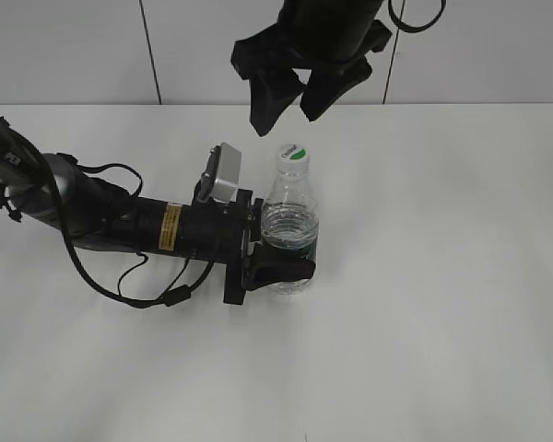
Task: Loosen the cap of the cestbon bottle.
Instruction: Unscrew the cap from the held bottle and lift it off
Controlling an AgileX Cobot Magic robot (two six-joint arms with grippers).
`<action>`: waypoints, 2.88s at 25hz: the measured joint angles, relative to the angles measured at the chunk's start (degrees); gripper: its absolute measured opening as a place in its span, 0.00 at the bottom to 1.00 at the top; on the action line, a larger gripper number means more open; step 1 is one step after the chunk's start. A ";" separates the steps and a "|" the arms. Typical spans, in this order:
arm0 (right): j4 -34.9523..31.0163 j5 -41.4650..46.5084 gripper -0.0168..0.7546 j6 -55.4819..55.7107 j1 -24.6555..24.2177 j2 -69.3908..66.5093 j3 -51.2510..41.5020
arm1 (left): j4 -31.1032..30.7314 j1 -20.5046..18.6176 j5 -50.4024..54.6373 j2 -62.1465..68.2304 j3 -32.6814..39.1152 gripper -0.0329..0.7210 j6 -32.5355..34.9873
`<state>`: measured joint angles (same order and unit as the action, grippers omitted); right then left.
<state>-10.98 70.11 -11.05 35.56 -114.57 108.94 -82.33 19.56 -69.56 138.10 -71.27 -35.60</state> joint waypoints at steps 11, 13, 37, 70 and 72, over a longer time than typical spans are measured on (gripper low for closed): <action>1.09 0.00 0.67 19.19 0.00 0.00 -1.16 | 0.00 0.00 0.00 0.00 0.00 0.59 0.00; 1.03 0.00 0.67 20.15 0.00 0.00 -1.50 | 0.00 0.00 0.00 0.00 0.00 0.59 0.00; 1.13 0.00 0.67 23.45 0.00 0.00 -4.75 | -0.06 0.00 -0.05 0.00 0.00 0.59 0.00; -0.20 0.00 0.67 23.66 0.00 -2.45 -3.43 | -0.11 0.00 -0.10 0.00 0.00 0.59 0.00; -0.20 0.00 0.67 23.66 0.00 -2.45 -3.43 | -0.11 0.00 -0.10 0.00 0.00 0.59 0.00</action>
<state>-11.18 70.11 12.61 35.56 -117.02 105.51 -82.44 19.56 -69.66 138.10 -71.27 -35.60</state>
